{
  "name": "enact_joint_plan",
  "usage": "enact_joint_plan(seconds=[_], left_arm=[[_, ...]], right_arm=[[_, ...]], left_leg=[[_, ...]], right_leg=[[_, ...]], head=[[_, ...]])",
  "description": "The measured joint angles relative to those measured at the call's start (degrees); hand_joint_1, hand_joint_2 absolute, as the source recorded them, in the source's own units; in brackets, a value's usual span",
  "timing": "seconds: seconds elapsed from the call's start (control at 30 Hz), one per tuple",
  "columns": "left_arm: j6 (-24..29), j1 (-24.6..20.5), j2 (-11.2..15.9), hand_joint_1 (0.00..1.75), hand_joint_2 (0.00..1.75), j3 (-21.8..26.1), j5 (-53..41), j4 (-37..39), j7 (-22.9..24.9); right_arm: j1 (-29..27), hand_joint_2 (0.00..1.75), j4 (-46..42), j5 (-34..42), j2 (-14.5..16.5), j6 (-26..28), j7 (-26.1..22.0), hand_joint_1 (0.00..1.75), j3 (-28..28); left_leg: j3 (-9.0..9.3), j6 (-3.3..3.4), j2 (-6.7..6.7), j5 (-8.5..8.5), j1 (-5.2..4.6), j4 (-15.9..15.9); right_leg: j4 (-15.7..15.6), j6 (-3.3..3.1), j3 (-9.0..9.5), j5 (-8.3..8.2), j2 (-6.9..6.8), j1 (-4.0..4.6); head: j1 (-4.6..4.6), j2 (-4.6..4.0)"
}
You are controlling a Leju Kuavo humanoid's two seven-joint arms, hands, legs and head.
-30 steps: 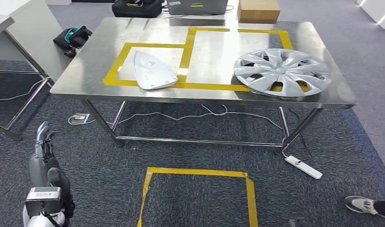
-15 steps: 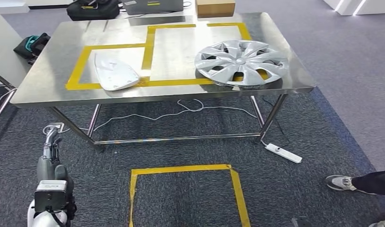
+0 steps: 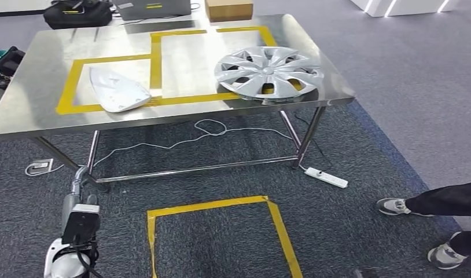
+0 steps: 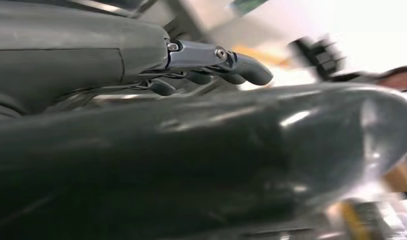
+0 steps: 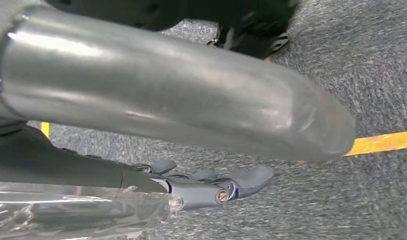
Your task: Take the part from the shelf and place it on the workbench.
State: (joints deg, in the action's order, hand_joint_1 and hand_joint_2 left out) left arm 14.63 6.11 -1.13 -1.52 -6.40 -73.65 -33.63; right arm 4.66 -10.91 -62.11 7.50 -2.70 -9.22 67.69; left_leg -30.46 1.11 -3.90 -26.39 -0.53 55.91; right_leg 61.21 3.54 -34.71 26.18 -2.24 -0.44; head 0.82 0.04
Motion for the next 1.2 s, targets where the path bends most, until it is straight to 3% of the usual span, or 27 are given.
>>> enact_joint_plan(seconds=[0.07, 0.13, 0.2, 0.23, 0.3, 0.33, 0.37, 0.4, 0.43, 0.5, 0.57, 0.63, 0.67, 0.73, 0.8, 0.87, 0.9, 0.93, 1.0, 1.07, 1.13, 1.2], left_arm=[[0.02, -2.42, -0.34, 0.00, 0.00, 2.17, 1.64, 7.22, -1.46], [0.22, -4.57, -0.64, 0.00, 0.00, 4.04, 2.26, 14.13, -3.36], [0.22, -6.19, -0.79, 0.00, 0.00, 5.16, 2.44, 19.18, -4.30], [0.21, -6.79, -0.87, 0.00, 0.00, 5.58, 2.50, 21.11, -4.48], [0.21, -7.54, -1.04, 0.00, 0.00, 6.30, 2.59, 24.55, -4.59], [0.21, -7.67, -1.10, 0.00, 0.00, 6.55, 2.65, 25.88, -4.60], [0.21, -7.76, -1.14, 0.00, 0.00, 6.76, 2.68, 26.91, -4.60], [0.21, -7.90, -1.17, 0.00, 0.00, 6.92, 2.71, 27.74, -4.61], [0.21, -8.09, -1.19, 0.00, 0.00, 7.05, 2.73, 28.40, -4.61], [0.21, -8.59, -1.21, 0.00, 0.00, 7.28, 2.73, 29.46, -4.63], [0.21, -8.96, -1.30, 0.00, 0.00, 7.48, 2.73, 30.34, -4.67], [-0.07, -9.27, -1.55, 0.00, 0.00, 7.67, 2.77, 31.02, -4.33], [-0.46, -9.62, -1.64, 0.00, 0.00, 7.83, 2.87, 31.57, -3.55], [-0.69, -10.80, -1.67, 0.00, 0.00, 8.57, 3.18, 34.44, -0.42], [1.28, -11.83, -1.54, 0.00, 0.00, 9.83, 3.33, 39.33, 3.82], [3.51, -12.27, -1.47, 0.00, 0.00, 10.97, 3.24, 44.27, 9.81], [3.78, -12.36, -1.46, 0.00, 0.00, 11.43, 3.23, 46.55, 13.79], [3.53, -12.36, -1.49, 0.00, 0.00, 11.84, 3.34, 48.64, 17.89], [2.98, -11.95, -1.63, 0.00, 0.00, 12.69, 3.99, 51.99, 24.45], [3.38, -11.22, -1.97, 0.00, 0.00, 13.69, 4.70, 54.49, 28.63], [3.63, -10.43, -2.46, 0.00, 0.00, 14.29, 3.88, 56.52, 33.68], [2.79, -9.65, -2.89, 0.00, 0.00, 14.03, 1.23, 57.86, 39.02]], right_arm=[[0.23, 0.00, 0.00, -0.24, -0.01, -0.05, 0.18, 0.00, -0.03], [0.17, 0.00, 0.00, -0.31, -0.01, -0.10, 0.30, 0.00, -0.04], [0.11, 0.00, 0.00, -0.31, -0.01, -0.13, 0.36, 0.00, -0.04], [0.18, 0.00, 0.00, -0.31, -0.01, -0.13, 0.38, 0.00, -0.04], [0.30, 0.00, 0.00, -0.31, -0.01, -0.14, 0.38, 0.00, -0.05], [0.28, 0.00, 0.00, -0.31, -0.01, -0.14, 0.38, 0.00, -0.06], [0.19, 0.00, 0.00, -0.31, -0.01, -0.14, 0.39, 0.00, -0.05], [0.08, 0.00, 0.00, -0.31, -0.01, -0.16, 0.41, 0.00, -0.05], [0.01, 0.00, 0.00, -0.31, -0.01, -0.19, 0.42, 0.00, -0.05], [0.10, 0.00, 0.00, -0.31, -0.01, -0.25, 0.43, 0.00, -0.07], [0.21, 0.00, 0.00, -0.31, -0.01, -0.27, 0.41, 0.00, -0.09], [-0.04, 0.00, 0.00, -0.35, -0.01, -0.27, 0.42, 0.00, -0.10], [-0.26, 0.00, 0.00, -0.43, 0.00, -0.30, 0.48, 0.00, -0.11], [-0.32, 0.00, 0.01, -0.80, 0.01, -0.43, 0.72, 0.00, -0.24], [0.04, 0.00, 0.02, -1.28, 0.02, -0.54, 1.04, 0.00, -0.40], [0.18, 0.00, 0.02, -1.83, 0.02, -0.54, 1.49, 0.00, -0.58], [0.12, 0.00, 0.02, -2.21, 0.02, -0.53, 1.75, 0.00, -0.77], [0.07, 0.00, 0.02, -2.65, 0.02, -0.53, 2.02, 0.00, -1.06], [0.22, 0.00, 0.02, -3.27, 0.02, -0.49, 2.44, 0.00, -1.67], [0.50, 0.00, 0.02, -3.34, 0.02, -0.39, 2.59, 0.00, -1.93], [0.41, 0.00, 0.02, -3.27, 0.02, -0.41, 2.71, 0.00, -1.95], [0.16, 0.00, 0.02, -3.32, 0.06, -0.69, 3.14, 0.00, -2.02]], left_leg=[[0.04, -0.57, -0.80, -0.05, -0.33, 0.17], [0.04, -1.11, -1.57, -0.02, -0.34, 0.18], [-0.52, -1.80, -0.40, -1.39, -0.16, 1.60], [-1.50, -2.16, 0.76, -2.96, -0.01, 3.87], [-4.89, -2.62, 2.76, -6.88, 0.35, 11.41], [-6.49, -2.72, 3.05, -8.08, 0.50, 14.77], [-7.34, -2.76, 3.16, -8.18, 0.60, 16.48], [-7.17, -2.74, 3.28, -7.10, 0.69, 15.96], [-5.96, -2.70, 3.60, -5.11, 0.78, 13.31], [-2.34, -2.65, 5.67, -1.28, 1.13, 5.47], [-0.50, -2.48, 7.45, -0.18, 1.31, 1.06], [-0.58, -1.88, 7.13, -0.23, 1.20, 0.63], [-0.62, -1.46, 6.65, -0.04, 1.18, 0.50], [-0.59, -0.60, 5.54, 0.29, 1.17, 0.21], [-0.62, -0.12, 4.15, 0.32, 0.87, 0.19], [-0.62, 0.01, 2.64, 0.26, 0.62, 0.22], [-0.59, 0.03, 1.99, 0.22, 0.56, 0.24], [-0.53, 0.00, 1.40, 0.15, 0.52, 0.25], [-0.30, -0.30, 0.32, -0.13, 0.36, 0.33], [-0.10, -0.78, -0.55, -0.40, 0.05, 0.48], [0.07, -1.19, -1.29, -0.47, -0.09, 0.49], [-0.04, -1.78, -0.54, -1.29, 0.08, 1.11]], right_leg=[[-3.12, -0.78, 1.79, -0.50, -0.60, 0.20], [-3.09, -1.60, 1.57, -0.84, 0.54, 0.21], [-3.33, -2.30, 1.40, -1.19, 1.52, -0.05], [-3.47, -2.59, 1.32, -1.38, 2.00, -0.24], [-3.51, -2.89, 0.99, -1.60, 3.08, -0.36], [-3.50, -2.92, 0.84, -1.67, 3.74, -0.38], [-3.49, -2.88, 0.73, -1.75, 4.44, -0.39], [-3.48, -2.78, 0.68, -1.84, 5.13, -0.43], [-3.48, -2.62, 0.67, -1.93, 5.80, -0.50], [-3.36, -2.16, 0.51, -2.13, 7.05, -0.57], [-3.29, -1.42, -0.05, -2.45, 8.12, -0.60], [-3.60, -0.59, -0.62, -2.91, 8.94, -0.77], [-3.53, -0.26, -0.90, -2.88, 8.49, -0.83], [-0.54, 0.16, -2.53, -0.94, 5.81, -0.73], [6.98, 0.36, -5.89, 2.96, 3.20, -0.62], [12.91, 0.46, -8.32, 5.09, 2.68, -0.62], [12.86, 0.44, -8.00, 4.63, 2.59, -0.61], [10.45, 0.37, -6.46, 3.25, 2.36, -0.60], [2.24, 0.05, -1.55, 0.23, 0.68, -0.35], [-2.65, -0.55, 1.36, -0.86, -0.48, -0.07], [-3.04, -1.22, 1.44, -0.82, 0.23, 0.01], [-3.19, -1.80, 1.37, -0.98, 1.11, -0.19]], head=[[-0.04, 0.00], [-0.05, 0.00], [-0.17, 0.00], [-0.27, 0.00], [-0.41, 0.00], [-0.41, 0.00], [-0.41, 0.00], [-0.40, 0.00], [-0.40, 0.00], [-0.41, 0.00], [-0.44, 0.00], [-0.44, 0.00], [-0.41, 0.00], [0.01, 0.00], [0.39, 0.00], [0.38, 0.00], [0.39, 0.00], [0.39, 0.00], [0.42, 0.00], [0.33, 0.00], [0.25, 0.00], [0.21, 0.00]])
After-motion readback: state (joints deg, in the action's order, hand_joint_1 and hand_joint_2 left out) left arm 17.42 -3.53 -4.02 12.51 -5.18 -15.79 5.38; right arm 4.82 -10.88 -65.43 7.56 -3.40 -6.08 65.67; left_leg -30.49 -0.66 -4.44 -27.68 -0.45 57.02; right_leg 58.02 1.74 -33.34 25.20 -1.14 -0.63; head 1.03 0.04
